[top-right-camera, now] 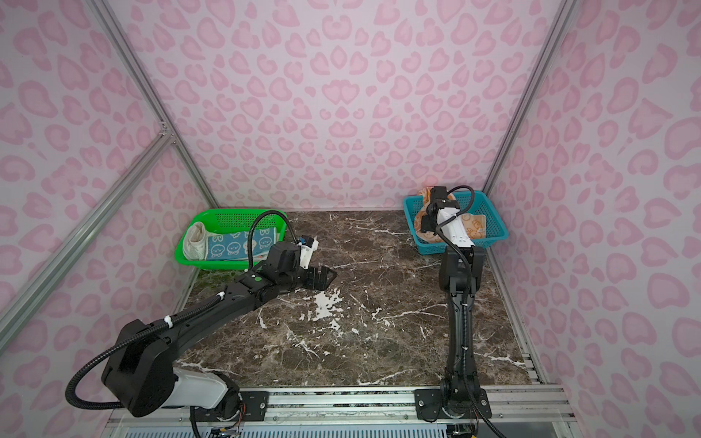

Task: Fold and stack the towels
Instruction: 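Reach the right gripper into the teal basket while the left gripper withdraws, then grasp the orange bunny towel with the right gripper and lift it out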

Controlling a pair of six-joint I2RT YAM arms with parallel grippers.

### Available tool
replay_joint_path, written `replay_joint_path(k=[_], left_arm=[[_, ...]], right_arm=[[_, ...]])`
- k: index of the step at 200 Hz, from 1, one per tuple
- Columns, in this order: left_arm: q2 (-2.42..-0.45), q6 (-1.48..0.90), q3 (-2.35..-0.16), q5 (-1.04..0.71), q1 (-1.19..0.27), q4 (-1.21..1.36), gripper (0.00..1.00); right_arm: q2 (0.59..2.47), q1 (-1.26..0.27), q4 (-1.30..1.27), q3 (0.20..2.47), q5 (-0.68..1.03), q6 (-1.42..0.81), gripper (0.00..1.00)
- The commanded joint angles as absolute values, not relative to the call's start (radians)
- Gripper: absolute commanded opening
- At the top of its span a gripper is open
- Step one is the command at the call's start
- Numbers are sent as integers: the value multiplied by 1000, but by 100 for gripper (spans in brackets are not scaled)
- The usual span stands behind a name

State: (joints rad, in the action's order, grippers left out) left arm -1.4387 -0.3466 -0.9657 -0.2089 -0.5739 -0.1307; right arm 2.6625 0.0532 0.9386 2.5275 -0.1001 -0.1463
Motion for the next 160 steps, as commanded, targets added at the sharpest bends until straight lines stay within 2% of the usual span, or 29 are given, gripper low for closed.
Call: replay_joint_path(k=[1,15,44,70,85,160], left_arm=[[-1467,-354,-993,-228,-578,-100,98],[-1478,-353,-1002,-231,-578,-103,98],[-1491,-350,-1012,-234,-578,-112,98],[-1497,-352,-1015,-234,-578,-114,98],[-1498,-353,-1019,-235,-578,-116,98],[-1491,-348,-1035,-235,-578,-115,98]], right_arm=[[2739,60,1070,2613,-97,-142,80],[2758,64,1058,2614,-97,-144,75],[2767,69,1050,2612,-81,-144,54],[2750,69,1045,2612,-56,-138,23],[2724,69,1040,2608,-42,-144,0],[2470,59,899,2450,-31,-155,0]])
